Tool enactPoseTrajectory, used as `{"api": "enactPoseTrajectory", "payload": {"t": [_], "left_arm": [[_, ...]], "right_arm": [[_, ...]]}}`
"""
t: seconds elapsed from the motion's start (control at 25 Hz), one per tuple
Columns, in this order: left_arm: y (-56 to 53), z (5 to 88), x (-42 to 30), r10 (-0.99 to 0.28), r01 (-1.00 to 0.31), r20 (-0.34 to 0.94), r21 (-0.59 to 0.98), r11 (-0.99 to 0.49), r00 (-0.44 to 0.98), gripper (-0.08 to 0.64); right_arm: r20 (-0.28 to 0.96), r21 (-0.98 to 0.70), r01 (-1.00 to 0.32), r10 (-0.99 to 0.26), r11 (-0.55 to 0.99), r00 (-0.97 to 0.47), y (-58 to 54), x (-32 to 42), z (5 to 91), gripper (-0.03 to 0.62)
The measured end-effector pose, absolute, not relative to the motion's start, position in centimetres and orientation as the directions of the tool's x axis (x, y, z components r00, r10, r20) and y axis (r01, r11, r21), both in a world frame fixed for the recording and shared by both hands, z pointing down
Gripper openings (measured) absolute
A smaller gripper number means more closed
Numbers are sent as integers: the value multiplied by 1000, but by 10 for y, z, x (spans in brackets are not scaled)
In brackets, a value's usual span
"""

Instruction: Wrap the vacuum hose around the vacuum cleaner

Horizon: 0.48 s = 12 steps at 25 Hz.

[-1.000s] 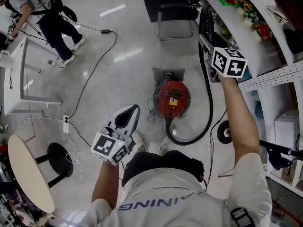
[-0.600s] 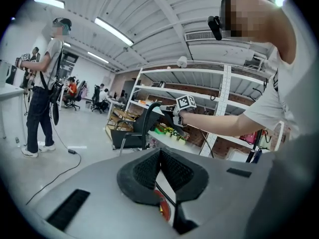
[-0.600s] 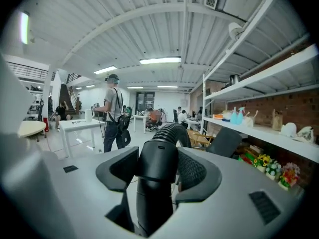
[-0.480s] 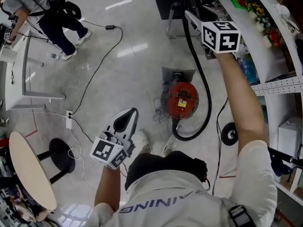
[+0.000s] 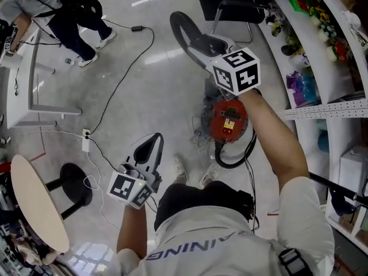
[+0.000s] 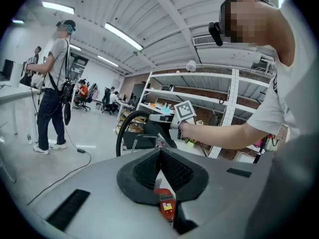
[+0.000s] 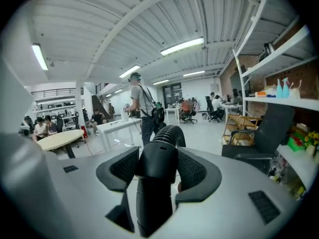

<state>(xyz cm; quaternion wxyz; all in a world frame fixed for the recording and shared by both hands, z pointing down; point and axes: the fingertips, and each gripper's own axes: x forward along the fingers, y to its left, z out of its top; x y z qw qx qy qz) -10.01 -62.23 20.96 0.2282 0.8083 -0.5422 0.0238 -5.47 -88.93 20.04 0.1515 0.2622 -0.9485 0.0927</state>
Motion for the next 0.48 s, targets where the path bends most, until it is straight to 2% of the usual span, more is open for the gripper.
{"api": "enactPoseTrajectory", "payload": {"t": [0.2,0.48], "left_arm": [[-611,211,-128,-882,-895,274,346,-282,384,17],[-574,223,-154,-862,-877,288,378,-297,417,17]], "right_arm": [[387,-144,-435,-354,889,-851,-781,-78,252,245],[469,-188,-427,-301,885,-831,-642,-73,297,245]]}}
